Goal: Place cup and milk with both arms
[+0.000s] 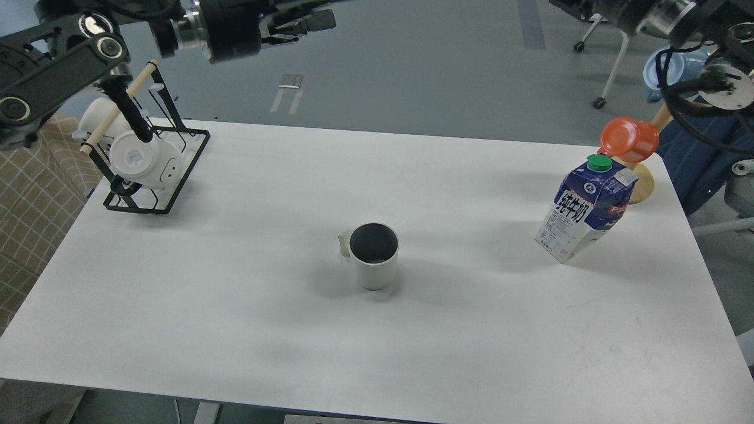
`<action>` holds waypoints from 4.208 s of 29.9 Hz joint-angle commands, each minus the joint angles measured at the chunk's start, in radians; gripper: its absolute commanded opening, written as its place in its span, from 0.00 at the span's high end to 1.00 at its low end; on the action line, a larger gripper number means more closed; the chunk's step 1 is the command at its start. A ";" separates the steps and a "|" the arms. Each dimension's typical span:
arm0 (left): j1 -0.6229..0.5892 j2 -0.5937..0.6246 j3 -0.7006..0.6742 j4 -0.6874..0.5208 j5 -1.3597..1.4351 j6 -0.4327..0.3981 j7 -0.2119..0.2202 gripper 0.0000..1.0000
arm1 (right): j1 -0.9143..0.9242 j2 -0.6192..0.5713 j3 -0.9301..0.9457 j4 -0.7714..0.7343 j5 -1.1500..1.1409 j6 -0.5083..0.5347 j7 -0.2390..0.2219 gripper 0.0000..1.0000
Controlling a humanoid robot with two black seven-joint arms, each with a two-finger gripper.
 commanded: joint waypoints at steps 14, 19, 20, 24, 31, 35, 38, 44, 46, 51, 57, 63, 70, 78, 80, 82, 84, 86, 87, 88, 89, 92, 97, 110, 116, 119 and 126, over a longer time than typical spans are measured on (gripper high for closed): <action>0.069 -0.032 -0.029 0.037 -0.163 0.000 -0.001 0.03 | -0.199 -0.803 -0.045 0.746 -0.701 -0.347 0.000 0.00; 0.083 -0.036 -0.044 0.037 -0.163 0.000 -0.001 0.03 | -0.350 -0.817 -0.130 0.737 -0.908 -0.627 0.000 0.00; 0.088 -0.038 -0.047 0.037 -0.163 0.000 -0.001 0.03 | -0.367 -0.816 -0.143 0.736 -0.925 -0.653 0.000 0.00; 0.108 -0.038 -0.058 0.037 -0.161 0.000 0.000 0.03 | -0.448 -0.808 -0.209 0.717 -0.994 -0.774 0.000 0.00; 0.123 -0.038 -0.058 0.037 -0.158 0.000 0.000 0.03 | -0.540 -0.690 -0.218 0.579 -0.996 -0.909 0.000 0.00; 0.126 -0.038 -0.058 0.037 -0.156 0.000 0.000 0.03 | -0.581 -0.592 -0.212 0.507 -0.996 -0.961 0.000 0.00; 0.126 -0.038 -0.058 0.037 -0.156 0.000 0.000 0.03 | -0.603 -0.541 -0.207 0.496 -1.002 -0.966 0.000 0.00; 0.128 -0.040 -0.058 0.037 -0.155 0.000 0.000 0.03 | -0.609 -0.449 -0.204 0.405 -1.047 -0.968 0.000 0.00; 0.131 -0.040 -0.058 0.037 -0.153 0.000 0.000 0.03 | -0.611 -0.425 -0.204 0.378 -1.047 -0.971 0.000 0.00; 0.140 -0.040 -0.058 0.037 -0.152 0.000 0.000 0.03 | -0.611 -0.354 -0.204 0.315 -1.047 -0.978 0.000 0.00; 0.141 -0.040 -0.058 0.037 -0.152 0.000 0.000 0.03 | -0.617 -0.291 -0.206 0.259 -1.048 -0.978 0.000 0.00; 0.152 -0.041 -0.059 0.037 -0.150 0.000 -0.001 0.03 | -0.618 -0.216 -0.206 0.187 -1.048 -0.978 0.000 0.02; 0.161 -0.043 -0.059 0.037 -0.147 0.000 -0.001 0.03 | -0.617 -0.164 -0.204 0.145 -1.048 -0.978 0.000 0.11; 0.163 -0.043 -0.059 0.037 -0.146 0.000 -0.001 0.03 | -0.611 -0.141 -0.204 0.107 -1.048 -0.978 0.000 0.37; 0.164 -0.043 -0.059 0.037 -0.146 0.000 -0.001 0.03 | -0.609 -0.141 -0.204 0.107 -1.048 -0.978 0.000 0.52; 0.166 -0.043 -0.059 0.037 -0.146 0.000 -0.001 0.03 | -0.608 -0.141 -0.204 0.107 -1.048 -0.978 0.000 0.65; 0.168 -0.043 -0.059 0.037 -0.146 0.000 -0.001 0.03 | -0.606 -0.141 -0.204 0.108 -1.048 -0.978 0.000 0.77; 0.169 -0.043 -0.059 0.036 -0.146 0.000 -0.001 0.03 | -0.608 -0.142 -0.204 0.110 -1.048 -0.978 0.000 0.86; 0.169 -0.043 -0.059 0.036 -0.146 0.000 -0.001 0.03 | -0.608 -0.144 -0.204 0.111 -1.048 -0.978 0.000 0.88; 0.169 -0.043 -0.059 0.036 -0.146 0.000 -0.001 0.03 | -0.606 -0.148 -0.204 0.116 -1.047 -0.978 0.000 0.93; 0.169 -0.043 -0.059 0.036 -0.146 0.000 0.000 0.03 | -0.606 -0.150 -0.204 0.122 -1.045 -0.978 0.000 0.98; 0.169 -0.043 -0.061 0.036 -0.146 0.000 0.000 0.03 | -0.603 -0.164 -0.203 0.171 -1.042 -0.978 0.000 0.98; 0.169 -0.044 -0.061 0.034 -0.146 0.000 0.000 0.03 | -0.597 -0.219 -0.164 0.315 -1.042 -0.978 0.000 0.98; 0.168 -0.049 -0.059 0.034 -0.146 0.000 0.000 0.03 | -0.531 -0.055 -0.193 0.268 -1.043 -0.978 0.000 0.97; 0.169 -0.049 -0.059 0.035 -0.144 0.000 0.000 0.03 | -0.480 0.065 -0.270 0.190 -1.044 -0.978 0.000 0.97; 0.169 -0.049 -0.058 0.034 -0.144 0.000 0.000 0.03 | -0.473 0.106 -0.284 0.160 -1.045 -0.978 0.000 0.97; 0.177 -0.043 -0.059 0.034 -0.146 0.000 0.000 0.03 | -0.453 0.189 -0.302 0.093 -1.045 -0.978 0.000 0.96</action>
